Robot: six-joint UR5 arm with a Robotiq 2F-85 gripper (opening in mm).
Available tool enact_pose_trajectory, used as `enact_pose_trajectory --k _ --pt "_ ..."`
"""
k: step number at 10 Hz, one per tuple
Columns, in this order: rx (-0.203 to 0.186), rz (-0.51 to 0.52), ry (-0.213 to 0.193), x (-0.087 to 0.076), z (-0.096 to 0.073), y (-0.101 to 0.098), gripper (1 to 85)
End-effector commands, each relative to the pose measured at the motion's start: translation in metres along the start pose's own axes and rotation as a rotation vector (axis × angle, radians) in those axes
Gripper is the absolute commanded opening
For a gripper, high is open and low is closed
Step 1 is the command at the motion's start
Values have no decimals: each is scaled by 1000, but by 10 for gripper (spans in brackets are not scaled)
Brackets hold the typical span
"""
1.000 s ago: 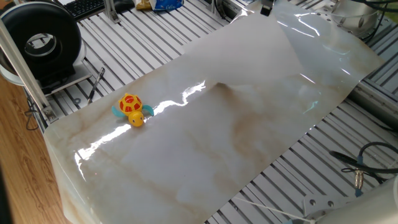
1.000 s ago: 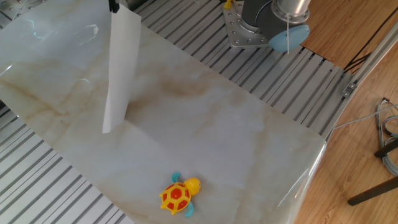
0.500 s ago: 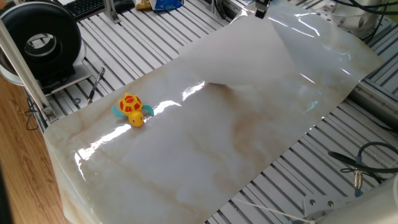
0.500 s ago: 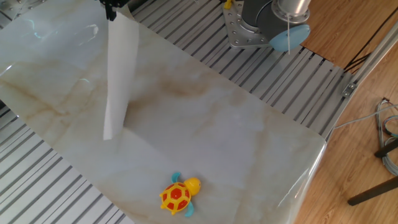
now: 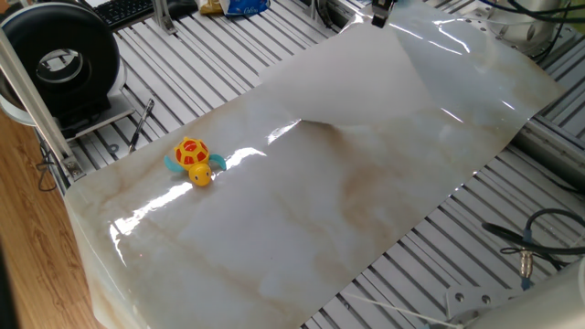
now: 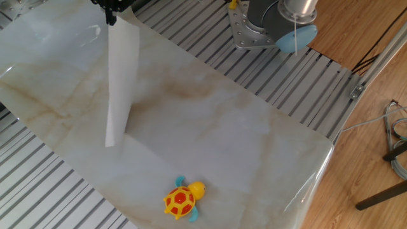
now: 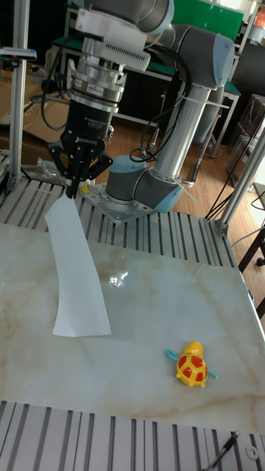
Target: Flip over and spread out the paper that is laid flat on the table
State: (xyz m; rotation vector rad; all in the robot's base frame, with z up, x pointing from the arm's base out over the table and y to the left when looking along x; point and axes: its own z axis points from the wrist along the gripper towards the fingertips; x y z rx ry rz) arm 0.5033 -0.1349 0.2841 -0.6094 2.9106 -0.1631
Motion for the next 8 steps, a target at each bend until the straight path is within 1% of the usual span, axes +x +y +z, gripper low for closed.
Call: enact_pose_trajectory --k 1,3,5,6,7,8 --pt "12 -18 -3 1 -3 -4 13" --pt "10 -15 0 4 -9 -4 13" --pt "9 -34 3 11 -23 -4 13" --pt "22 -45 9 14 -29 -7 13" --pt "52 -65 15 16 -35 -14 13" --pt "60 -71 15 15 -39 -15 13"
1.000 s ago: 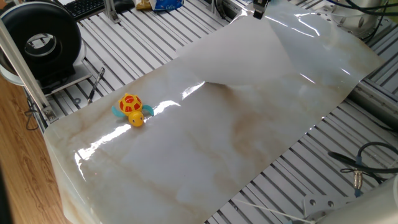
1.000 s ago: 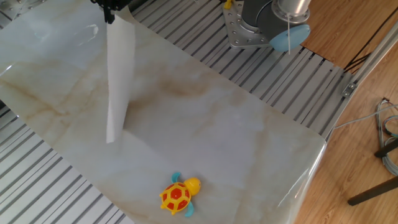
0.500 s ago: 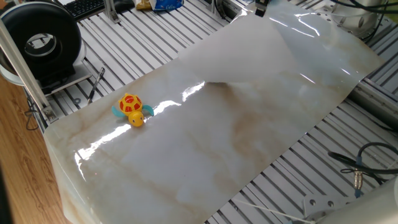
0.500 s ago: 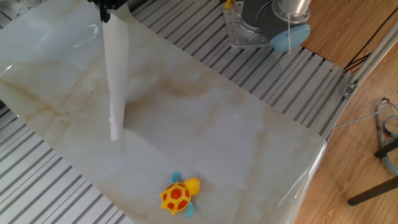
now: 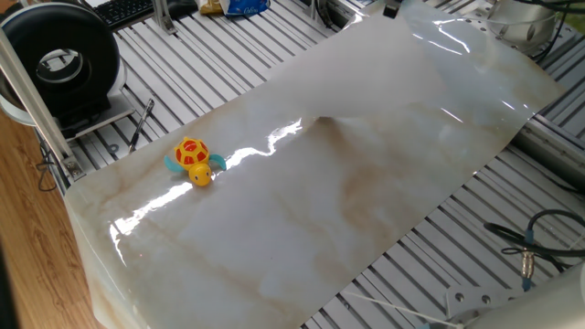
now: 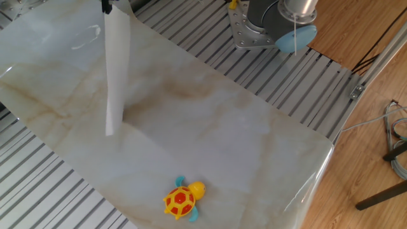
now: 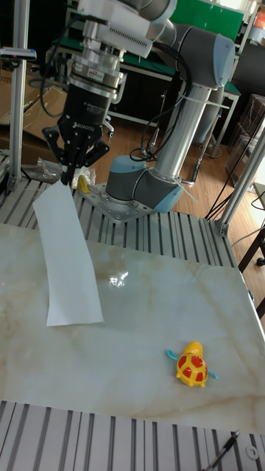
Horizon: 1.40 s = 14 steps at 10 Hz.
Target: Flip over and spread out the paper that is laid flat on the table
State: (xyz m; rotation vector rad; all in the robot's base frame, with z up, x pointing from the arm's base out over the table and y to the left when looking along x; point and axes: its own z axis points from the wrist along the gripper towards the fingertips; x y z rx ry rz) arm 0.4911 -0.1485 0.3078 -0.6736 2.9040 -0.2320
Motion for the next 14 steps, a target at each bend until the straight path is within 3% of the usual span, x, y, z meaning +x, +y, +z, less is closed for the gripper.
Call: enact_pose_trajectory --k 1,7,11,12,14 --pt "31 -32 -1 -1 -16 -6 13" --pt "122 -120 1 -5 -22 -28 13" --pt "145 -201 -6 -10 -24 -32 13" --pt "169 -242 -7 -14 -26 -37 13" --pt "170 -259 -10 -22 -29 -34 13"
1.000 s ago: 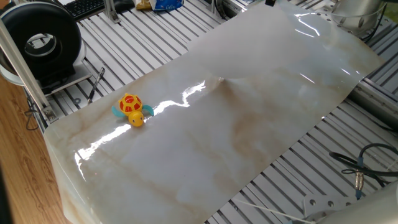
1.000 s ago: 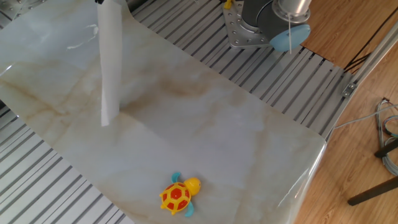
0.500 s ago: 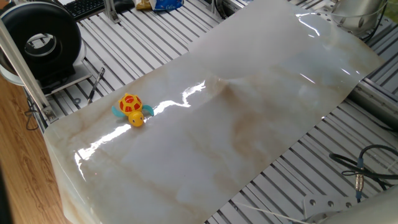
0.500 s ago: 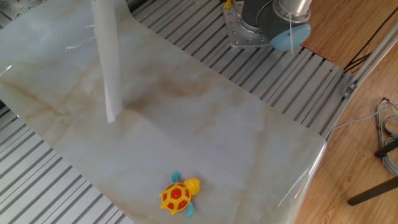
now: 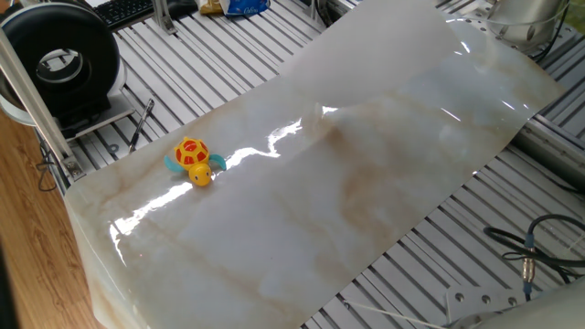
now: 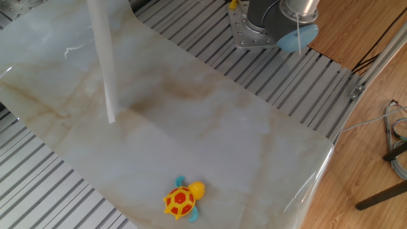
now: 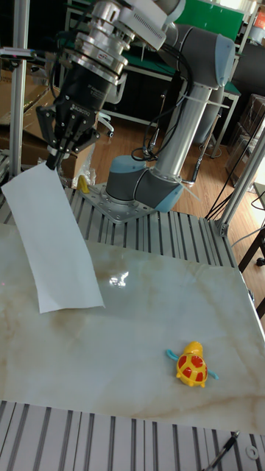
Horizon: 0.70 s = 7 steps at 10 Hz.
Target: Flip over and spread out the paper that is laid flat on the table
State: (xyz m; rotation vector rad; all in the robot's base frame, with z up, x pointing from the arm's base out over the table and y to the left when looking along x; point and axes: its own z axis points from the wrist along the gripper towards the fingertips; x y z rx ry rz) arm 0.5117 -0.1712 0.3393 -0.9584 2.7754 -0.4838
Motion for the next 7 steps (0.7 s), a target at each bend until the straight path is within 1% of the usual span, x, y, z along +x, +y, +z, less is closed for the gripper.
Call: enact_pose_trajectory --k 1,2,4,5,6,7 --pt "17 -51 -24 -15 -6 -3 13" --pt "23 -66 -35 -20 -5 -4 13" --pt "16 -74 -56 -28 -2 -1 13" --pt "16 -76 -64 -31 2 -2 13" --pt "3 -72 -74 -35 9 2 13" --pt "6 -70 -72 -37 14 1 13"
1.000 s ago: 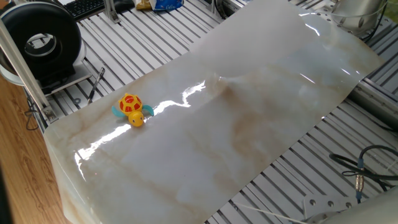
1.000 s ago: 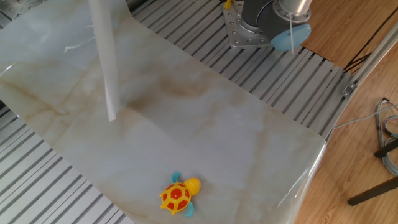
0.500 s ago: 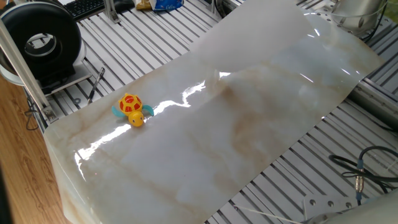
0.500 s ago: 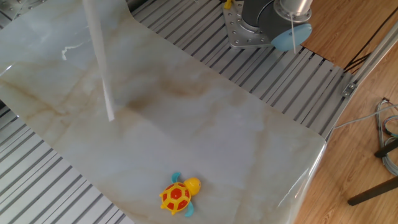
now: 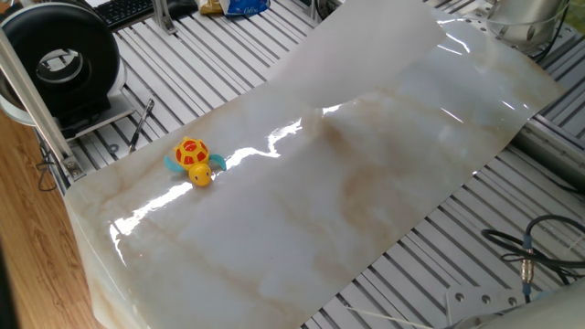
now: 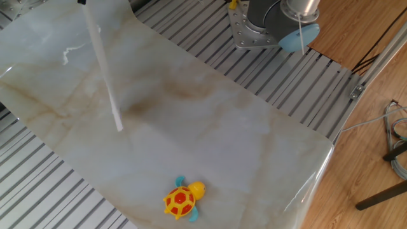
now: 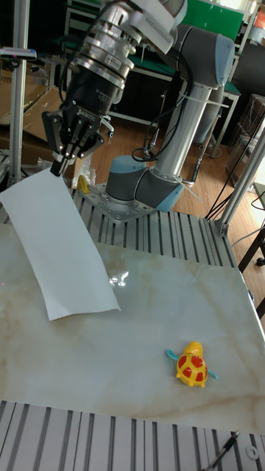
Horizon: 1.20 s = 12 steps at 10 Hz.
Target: Flip over and spread out the paper that is laid flat on the table
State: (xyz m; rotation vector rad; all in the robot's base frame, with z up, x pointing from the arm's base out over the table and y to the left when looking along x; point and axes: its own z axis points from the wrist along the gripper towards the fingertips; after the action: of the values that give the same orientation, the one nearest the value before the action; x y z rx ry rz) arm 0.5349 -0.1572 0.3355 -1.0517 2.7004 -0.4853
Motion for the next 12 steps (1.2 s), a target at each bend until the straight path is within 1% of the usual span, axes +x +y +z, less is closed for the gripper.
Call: enact_pose_trajectory --k 1,2,4,6,8,9,10,11,12 --pt "-2 1 -20 -9 14 1 13" --pt "-10 21 -16 -8 17 5 13" --pt "-60 95 -14 -10 19 19 13" --pt "-102 151 -10 -12 22 30 13" --pt "-123 204 4 -10 22 36 13" --pt "-131 222 3 -11 23 38 97" --pt "-140 229 -5 -15 26 40 210" --pt "-161 222 -20 -20 28 45 390" --pt "-173 217 -26 -22 29 48 547"
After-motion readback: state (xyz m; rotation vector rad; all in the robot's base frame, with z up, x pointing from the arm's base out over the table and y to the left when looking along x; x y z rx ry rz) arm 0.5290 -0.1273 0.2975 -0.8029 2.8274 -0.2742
